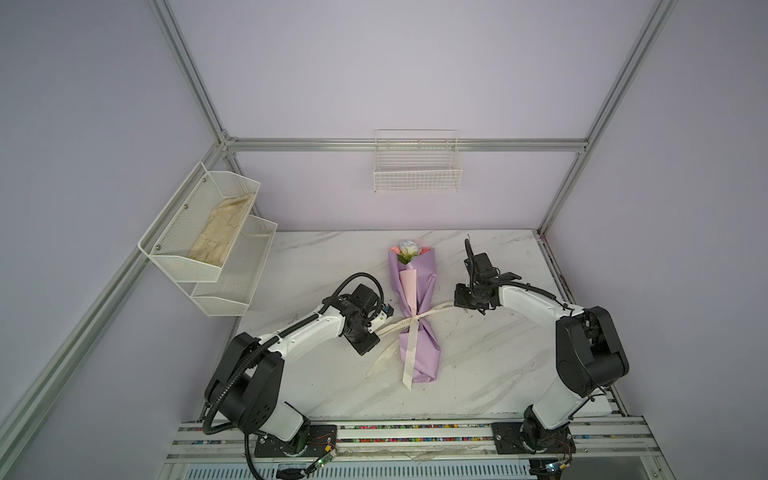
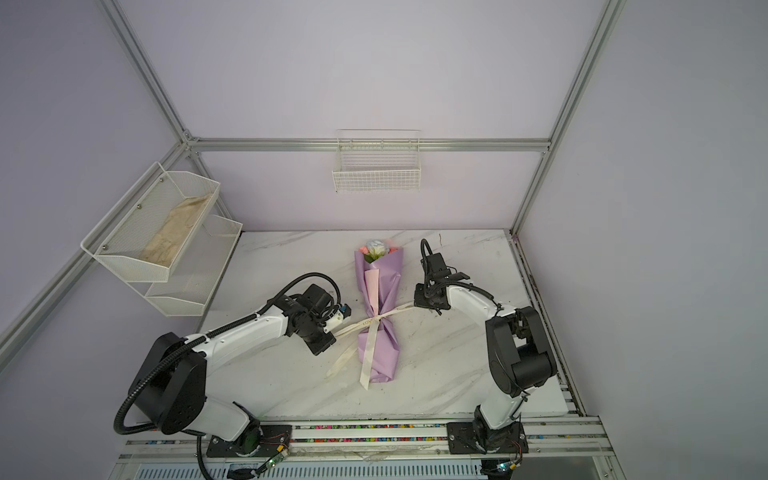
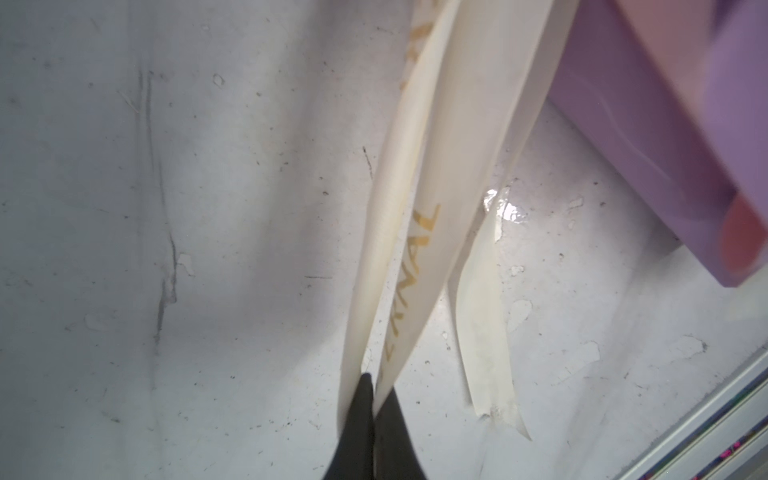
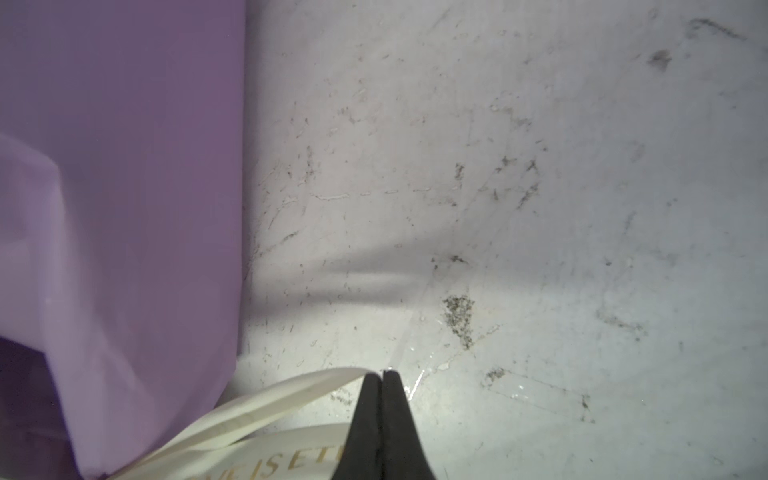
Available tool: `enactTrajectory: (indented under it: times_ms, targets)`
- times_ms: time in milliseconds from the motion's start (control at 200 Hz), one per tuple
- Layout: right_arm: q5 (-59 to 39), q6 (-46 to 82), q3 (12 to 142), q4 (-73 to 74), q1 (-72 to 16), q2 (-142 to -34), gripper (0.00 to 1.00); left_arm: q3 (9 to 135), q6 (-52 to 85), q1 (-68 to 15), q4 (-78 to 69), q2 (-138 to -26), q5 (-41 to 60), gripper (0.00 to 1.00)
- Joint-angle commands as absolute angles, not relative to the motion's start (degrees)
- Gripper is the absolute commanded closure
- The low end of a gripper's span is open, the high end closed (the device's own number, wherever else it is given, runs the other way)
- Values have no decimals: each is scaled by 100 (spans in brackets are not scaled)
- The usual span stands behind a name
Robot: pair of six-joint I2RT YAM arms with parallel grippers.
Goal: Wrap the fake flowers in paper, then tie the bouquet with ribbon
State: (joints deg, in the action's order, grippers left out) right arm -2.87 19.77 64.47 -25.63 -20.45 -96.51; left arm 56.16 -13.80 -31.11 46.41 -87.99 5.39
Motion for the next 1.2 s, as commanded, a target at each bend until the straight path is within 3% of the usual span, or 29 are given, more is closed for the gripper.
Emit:
enactTrajectory:
  times_ms: [0, 690, 1195]
  targets:
    - [561, 2017, 6434, -2760, -2007, -9777, 100, 6047, -1115, -2963, 5194, -8991, 593, 100]
    - [1367, 1896, 6286, -2873, -1689, -9881, 100, 6274, -1052, -2242, 5523, -9436, 550, 100]
    - [1060, 1536, 6021, -2796, -1204, -9614, 100, 6211, -1100, -1899, 5520, -9269, 465, 100]
